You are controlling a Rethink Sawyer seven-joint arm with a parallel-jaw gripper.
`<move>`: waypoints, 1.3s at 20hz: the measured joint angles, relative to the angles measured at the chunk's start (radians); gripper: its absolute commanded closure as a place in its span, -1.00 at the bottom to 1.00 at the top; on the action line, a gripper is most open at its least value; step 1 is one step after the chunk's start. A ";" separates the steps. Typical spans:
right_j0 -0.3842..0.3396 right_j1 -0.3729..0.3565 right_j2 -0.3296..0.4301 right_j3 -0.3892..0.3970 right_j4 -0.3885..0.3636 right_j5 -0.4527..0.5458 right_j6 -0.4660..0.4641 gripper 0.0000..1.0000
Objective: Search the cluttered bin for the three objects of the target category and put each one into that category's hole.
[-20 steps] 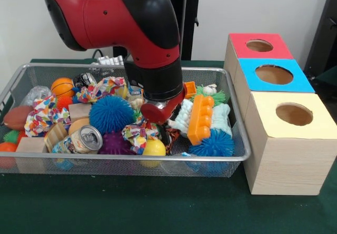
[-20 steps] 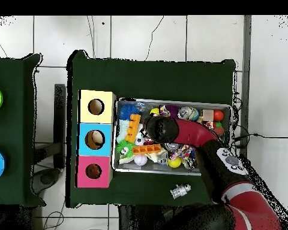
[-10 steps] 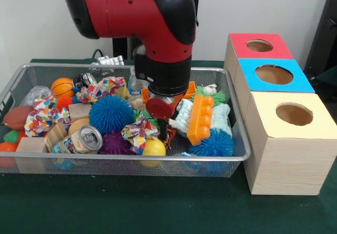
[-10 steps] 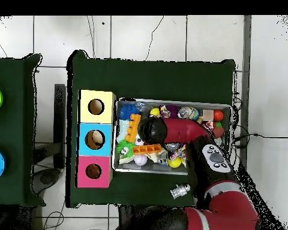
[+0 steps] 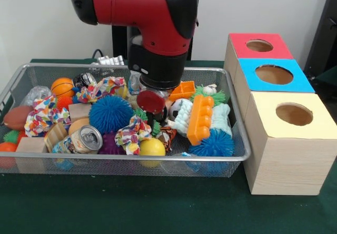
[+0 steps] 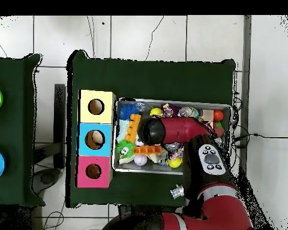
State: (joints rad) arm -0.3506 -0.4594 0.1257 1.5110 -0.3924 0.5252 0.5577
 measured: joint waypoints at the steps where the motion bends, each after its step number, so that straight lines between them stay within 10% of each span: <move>1: 0.000 0.000 -0.007 -0.002 0.000 0.000 0.000 -1.00; 26: -0.193 0.056 0.136 0.012 0.094 0.013 0.000 -1.00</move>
State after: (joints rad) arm -0.5438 -0.4038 0.2622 1.5233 -0.2988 0.5377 0.5577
